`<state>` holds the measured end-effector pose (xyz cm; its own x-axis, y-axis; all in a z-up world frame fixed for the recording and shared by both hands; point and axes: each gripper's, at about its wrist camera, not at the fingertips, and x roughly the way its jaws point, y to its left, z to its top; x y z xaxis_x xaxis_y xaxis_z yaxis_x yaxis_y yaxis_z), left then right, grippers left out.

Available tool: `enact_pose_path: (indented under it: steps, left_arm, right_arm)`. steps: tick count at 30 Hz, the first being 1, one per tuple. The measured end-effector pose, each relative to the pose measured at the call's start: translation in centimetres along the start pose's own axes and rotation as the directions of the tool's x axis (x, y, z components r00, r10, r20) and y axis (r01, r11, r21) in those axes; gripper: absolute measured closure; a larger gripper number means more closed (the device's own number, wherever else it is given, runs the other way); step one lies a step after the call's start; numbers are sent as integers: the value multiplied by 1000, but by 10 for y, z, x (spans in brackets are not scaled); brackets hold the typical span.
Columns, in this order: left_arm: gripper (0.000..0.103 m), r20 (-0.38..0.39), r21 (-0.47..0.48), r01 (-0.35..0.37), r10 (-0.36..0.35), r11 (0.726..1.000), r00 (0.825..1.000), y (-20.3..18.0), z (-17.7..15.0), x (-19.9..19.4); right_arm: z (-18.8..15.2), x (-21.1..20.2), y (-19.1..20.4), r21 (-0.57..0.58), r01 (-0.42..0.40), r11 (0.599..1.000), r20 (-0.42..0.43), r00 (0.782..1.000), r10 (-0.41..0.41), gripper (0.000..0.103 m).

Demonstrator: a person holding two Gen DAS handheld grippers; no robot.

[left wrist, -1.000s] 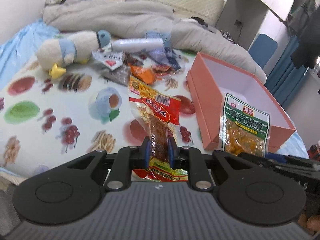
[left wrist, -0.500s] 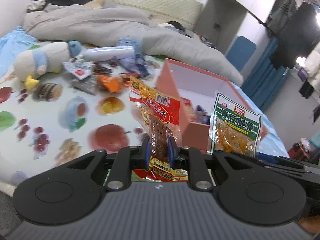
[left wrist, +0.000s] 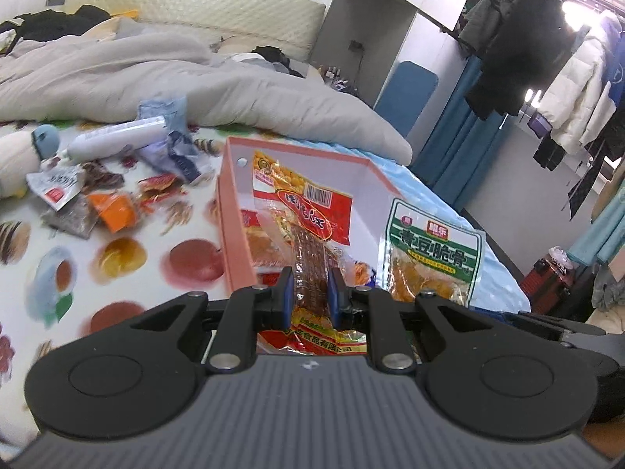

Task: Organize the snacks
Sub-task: 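Carry red-labelled bag with left tool while right tool carries green-labelled bag to box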

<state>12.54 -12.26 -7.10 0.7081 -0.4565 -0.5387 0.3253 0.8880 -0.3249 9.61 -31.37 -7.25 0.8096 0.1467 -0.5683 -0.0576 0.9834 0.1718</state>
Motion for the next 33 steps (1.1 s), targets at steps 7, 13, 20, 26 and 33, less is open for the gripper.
enact_pose_path:
  steps: [7,13,20,26,33]
  left_arm:
    - [82,-39,1,20,-20,1000,999,-3,24,38]
    - [82,-89,6,39,-39,999,995,-4,39,81]
    - [82,-135,-5,47,-47,999,990,7,62,140]
    - [82,-186,9,40,-38,999,982,18,74,189]
    - [82,-224,-2,54,-53,999,973,27,77,226]
  right_arm:
    - [15,17,-24,22,24,999,0,1000,-24,56]
    - [26,39,-41,40,39,998,-24,999,-38,56]
    - [45,83,-59,51,48,998,-57,997,-45,56]
    - [49,127,-68,57,48,997,-111,993,-41,55]
    - [48,149,-79,78,69,995,-146,988,-57,53]
